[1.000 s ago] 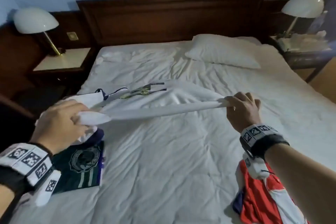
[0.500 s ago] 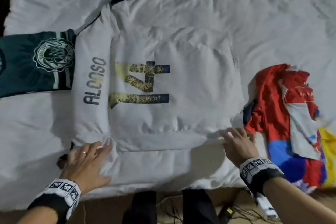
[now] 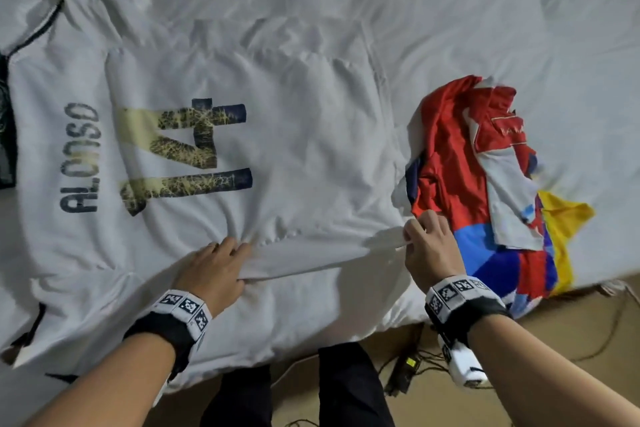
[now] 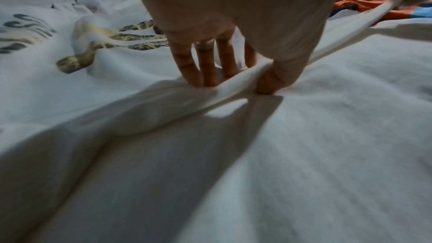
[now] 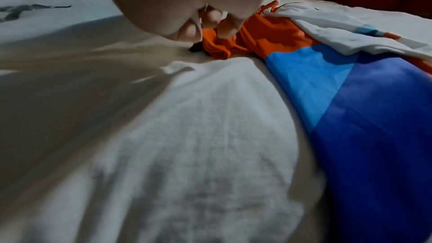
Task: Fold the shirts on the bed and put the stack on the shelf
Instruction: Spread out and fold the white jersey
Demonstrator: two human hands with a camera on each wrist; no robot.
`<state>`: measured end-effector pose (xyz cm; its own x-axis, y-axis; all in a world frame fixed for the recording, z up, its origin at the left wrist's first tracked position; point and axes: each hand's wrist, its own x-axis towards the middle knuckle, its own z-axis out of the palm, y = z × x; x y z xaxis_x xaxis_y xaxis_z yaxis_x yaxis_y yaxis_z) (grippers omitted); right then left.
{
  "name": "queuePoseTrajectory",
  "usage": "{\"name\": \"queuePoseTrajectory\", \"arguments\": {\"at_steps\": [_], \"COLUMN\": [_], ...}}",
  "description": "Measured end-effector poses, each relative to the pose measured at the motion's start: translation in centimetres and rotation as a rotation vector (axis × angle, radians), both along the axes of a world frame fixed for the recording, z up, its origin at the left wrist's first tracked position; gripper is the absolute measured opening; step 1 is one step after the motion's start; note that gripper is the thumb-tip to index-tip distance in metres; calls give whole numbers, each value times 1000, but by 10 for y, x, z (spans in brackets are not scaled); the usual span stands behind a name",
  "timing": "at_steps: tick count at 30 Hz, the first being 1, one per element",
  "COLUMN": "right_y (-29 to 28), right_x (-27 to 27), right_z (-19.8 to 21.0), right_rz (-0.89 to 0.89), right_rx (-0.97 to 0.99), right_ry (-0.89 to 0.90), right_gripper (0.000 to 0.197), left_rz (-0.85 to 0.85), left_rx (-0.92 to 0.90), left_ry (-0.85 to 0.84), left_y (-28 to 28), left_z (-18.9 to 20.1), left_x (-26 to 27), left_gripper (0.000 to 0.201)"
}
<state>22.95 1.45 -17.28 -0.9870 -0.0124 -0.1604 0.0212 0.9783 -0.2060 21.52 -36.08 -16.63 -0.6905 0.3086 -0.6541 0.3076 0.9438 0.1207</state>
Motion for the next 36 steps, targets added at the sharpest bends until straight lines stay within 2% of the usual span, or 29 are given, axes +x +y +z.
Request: {"name": "queuePoseTrajectory", "arguments": {"at_steps": [1,3,5,7,10,12,16,19,22,24,26,28,30,33,36], "right_y": [3,8,13,15,19,15,4,11,15,12,11,5,-8,-51,-100], "right_x": [4,11,10,-2,-19,-23,-22,-17,-6,0,3,5,8,12,17], "right_z": [0,0,2,6,4,0,-8,-7,-1,3,6,13,19,19,17], "right_rz": [56,130,38,-208,-474,-506,-466,-544,-610,-522,-418,-334,-199,67,294], "right_rx": [39,56,-71,-192,-172,-143,-195,-263,-355,-291,-142,2,91,41,8], "right_ry": [-50,-264,-424,-407,-391,-474,-523,-448,-405,-466,-474,-401,-299,-170,-180], "right_gripper": [19,17,17,10,25,34,17,26,16,18,20,23,29,25,20], "left_rz": [8,26,5,-32,-46,-38,-49,-82,-117,-123,-77,61,213,470,683], "left_rx": [-13,-52,-97,-133,-99,-38,37,155,200,234,260,296,342,402,400], "left_ry": [1,-43,-73,-86,-34,-19,-28,0,80,93,71,16,7,103,248], "left_y": [3,10,17,24,29,33,37,31,19,18,19,18,10,-23,-77], "left_z": [-1,-1,3,6,6,3,-4,-3,-11,-10,-4,4,11,21,27], "left_x": [0,-2,-7,-11,-12,-11,-7,4,22,30,32,32,32,36,43], "left_gripper": [43,45,46,44,43,49,45,33,37,32,23,30,24,11,13]}}
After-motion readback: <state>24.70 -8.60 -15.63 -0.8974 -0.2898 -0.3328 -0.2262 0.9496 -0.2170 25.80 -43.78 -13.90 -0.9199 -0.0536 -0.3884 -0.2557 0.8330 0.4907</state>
